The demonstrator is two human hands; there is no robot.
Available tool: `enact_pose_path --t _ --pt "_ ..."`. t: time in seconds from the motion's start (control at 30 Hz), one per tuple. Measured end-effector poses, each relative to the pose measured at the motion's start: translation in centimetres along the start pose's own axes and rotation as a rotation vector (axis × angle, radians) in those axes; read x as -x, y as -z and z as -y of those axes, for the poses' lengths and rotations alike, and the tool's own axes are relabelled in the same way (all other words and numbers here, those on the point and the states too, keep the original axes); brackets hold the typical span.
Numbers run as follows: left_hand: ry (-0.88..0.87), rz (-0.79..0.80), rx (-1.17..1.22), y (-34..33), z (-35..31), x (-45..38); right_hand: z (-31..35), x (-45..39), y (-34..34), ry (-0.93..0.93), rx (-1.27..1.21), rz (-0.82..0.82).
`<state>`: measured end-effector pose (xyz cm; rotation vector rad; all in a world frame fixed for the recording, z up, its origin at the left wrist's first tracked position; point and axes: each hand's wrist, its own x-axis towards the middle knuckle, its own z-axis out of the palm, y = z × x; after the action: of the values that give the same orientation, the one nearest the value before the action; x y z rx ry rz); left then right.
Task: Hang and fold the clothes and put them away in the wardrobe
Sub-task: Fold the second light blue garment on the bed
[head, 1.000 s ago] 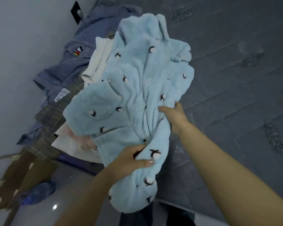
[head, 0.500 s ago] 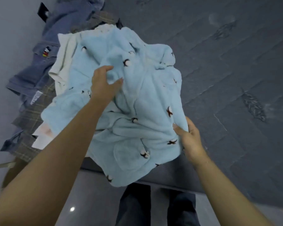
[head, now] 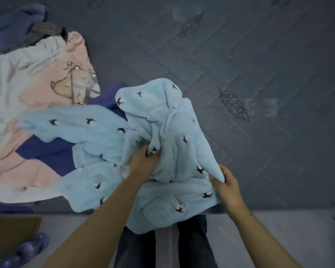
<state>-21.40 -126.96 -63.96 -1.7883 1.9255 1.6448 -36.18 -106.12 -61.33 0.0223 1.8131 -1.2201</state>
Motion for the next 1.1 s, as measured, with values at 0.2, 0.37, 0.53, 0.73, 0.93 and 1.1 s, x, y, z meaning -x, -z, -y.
enact_pose_path --t 0.2,0.37,0.53,0.73,0.93,1.1 --pt "-0.022 -0.044 0.165 -1.7 -1.7 4.3 -0.1 -0.5 3.5 -0.230 0.148 0.224" --pt "-0.239 -0.435 -0.104 2.0 -5.9 2.8 3.2 -5.7 3.1 -0.035 0.315 0.076" --pt "-0.089 -0.356 -0.189 4.0 -8.5 -3.5 7.9 -11.8 -2.0 0.078 0.263 0.123" --pt "0.441 -0.187 0.216 1.7 -5.4 -7.7 8.6 -16.5 -7.1 0.064 0.304 0.106" --pt "0.265 -0.114 0.461 2.4 -1.6 -4.2 5.6 -14.9 -5.4 -0.078 0.314 0.120" --pt "0.333 0.255 0.758 4.1 -1.4 -1.1 2.3 -10.3 0.2 -0.312 0.227 0.124"
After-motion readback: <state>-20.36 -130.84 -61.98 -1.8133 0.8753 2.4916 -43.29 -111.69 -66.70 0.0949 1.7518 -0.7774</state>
